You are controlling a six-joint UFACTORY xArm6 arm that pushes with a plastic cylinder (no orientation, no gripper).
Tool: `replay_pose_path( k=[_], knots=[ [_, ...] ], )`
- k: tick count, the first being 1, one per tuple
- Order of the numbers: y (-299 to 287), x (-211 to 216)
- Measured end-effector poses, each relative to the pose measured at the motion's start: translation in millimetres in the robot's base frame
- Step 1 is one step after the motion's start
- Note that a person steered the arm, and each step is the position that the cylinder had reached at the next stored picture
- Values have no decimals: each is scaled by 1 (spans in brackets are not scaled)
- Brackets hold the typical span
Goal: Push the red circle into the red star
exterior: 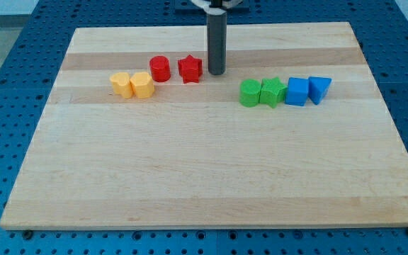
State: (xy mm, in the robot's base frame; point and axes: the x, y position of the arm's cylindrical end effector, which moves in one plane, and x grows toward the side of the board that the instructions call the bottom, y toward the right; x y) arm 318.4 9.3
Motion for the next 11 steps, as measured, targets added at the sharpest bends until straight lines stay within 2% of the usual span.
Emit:
replay_pose_path(
  k=[2,6,8,9,11],
  knots=[
    [-16,-21],
    [-137,-27],
    [-131,-3],
    [-105,-3],
    [-99,-12]
  ],
)
